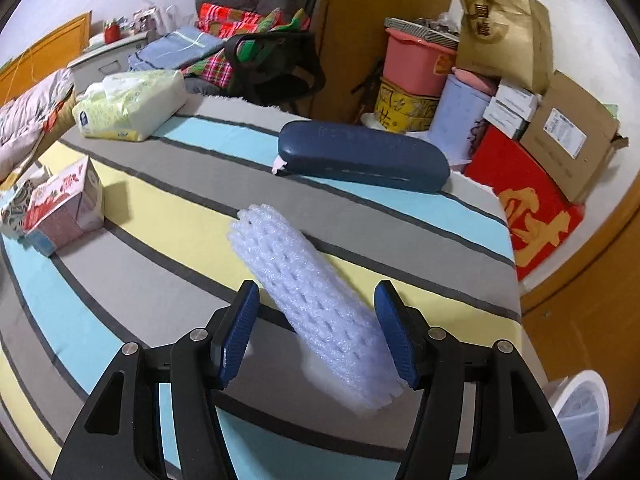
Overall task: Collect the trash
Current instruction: 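Grasp the brown wrapper with the left gripper while the right grasps the white foam net, then carry the wrapper and foam net over the bin and release them inside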
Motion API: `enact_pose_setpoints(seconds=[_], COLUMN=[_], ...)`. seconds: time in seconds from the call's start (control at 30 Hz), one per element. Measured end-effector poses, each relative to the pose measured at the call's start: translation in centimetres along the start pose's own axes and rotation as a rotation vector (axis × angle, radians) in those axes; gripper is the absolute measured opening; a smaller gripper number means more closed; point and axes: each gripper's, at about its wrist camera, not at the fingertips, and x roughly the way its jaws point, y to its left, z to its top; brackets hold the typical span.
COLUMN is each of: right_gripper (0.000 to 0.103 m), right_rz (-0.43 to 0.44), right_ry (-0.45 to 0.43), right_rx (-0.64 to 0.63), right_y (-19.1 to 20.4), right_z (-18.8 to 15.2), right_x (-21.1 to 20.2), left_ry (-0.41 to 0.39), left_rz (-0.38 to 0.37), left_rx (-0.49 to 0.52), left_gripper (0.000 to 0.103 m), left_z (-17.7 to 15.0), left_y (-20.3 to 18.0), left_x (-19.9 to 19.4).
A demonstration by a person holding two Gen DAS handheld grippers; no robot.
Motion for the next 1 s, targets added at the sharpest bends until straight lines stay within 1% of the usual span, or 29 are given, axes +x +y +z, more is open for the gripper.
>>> enact_pose_setpoints(seconds=[0.07,0.13,0.23,0.27,0.3,0.33,0.37,0.4,0.43,0.53,0.6,0.63,0.7,0.77,0.9,0.93,0.97,1.0], right_gripper=[0.045,0.042,0.035,0.029,0.028,0.028,0.027,0.027,0.027,0.027,0.027,0.027,0.027,0.027,0.027,0.026,0.026,0.026], right_rz=[0.009,0.016,0.045,0.063,0.093,0.104,0.1,0.104,0.12,0.131,0.145,0.137,0.145,0.146,0.149,0.152,0.157,0.159], right_ry=[0.004,0.01,0.017,0.013,0.01,0.015,0.02,0.014,0.01,0.005,0.007,0.007,-0.005,0.0,-0.003,-0.005,-0.004,-0.005], right_rx=[0.008,0.007,0.024,0.029,0.034,0.038,0.04,0.043,0.052,0.066,0.077,0.08,0.085,0.095,0.113,0.117,0.122,0.126], right_y=[0.1,0.5,1.0,1.1,1.4,1.6,1.9,2.3,2.5,3.1,3.3,3.4,3.6,3.6,3.6,3.6,3.6,3.7], right_z=[0.0,-0.1,-0.2,-0.2,-0.4,-0.5,-0.7,-0.9,-1.1,-1.7,-1.8,-1.8,-1.9,-2.0,-2.0,-2.0,-2.0,-2.2], right_x=[0.0,-0.2,-0.7,-0.7,-1.0,-1.2,-1.2,-1.4,-1.5,-2.0,-2.1,-2.2,-2.4,-2.3,-2.4,-2.5,-2.5,-2.6], left_ry=[0.01,0.037,0.033,0.037,0.044,0.052,0.052,0.051,0.054,0.056,0.055,0.057,0.054,0.051,0.043,0.038,0.036,0.036], left_rz=[-0.007,-0.017,-0.005,-0.022,-0.05,-0.061,-0.046,-0.04,-0.044,-0.069,-0.053,-0.043,-0.045,-0.038,-0.018,-0.015,-0.005,0.0], left_rx=[0.006,-0.016,-0.005,-0.012,-0.023,-0.034,-0.023,-0.003,0.006,0.017,0.001,-0.01,-0.028,-0.042,-0.034,-0.031,-0.031,-0.036], left_gripper=[0.067,0.067,0.067,0.066,0.057,0.052,0.049,0.042,0.04,0.039,0.039,0.039,0.039,0.039,0.038,0.037,0.031,0.021], left_z=[0.2,0.2,0.2,0.2,0.2,0.2,0.1,0.0,-0.1,-0.1,0.1,0.2,0.3,0.4,0.4,0.3,0.3,0.4], left_y=[-0.3,-0.3,-1.0,-1.1,-1.2,-1.4,-1.9,-2.4,-2.7,-3.2,-3.1,-3.0,-2.9,-2.8,-3.2,-3.3,-3.4,-3.4], left_x=[0.6,1.2,1.4,1.6,1.8,2.0,2.0,1.9,1.9,1.7,1.8,2.0,2.0,2.2,2.3,2.4,2.3,2.2])
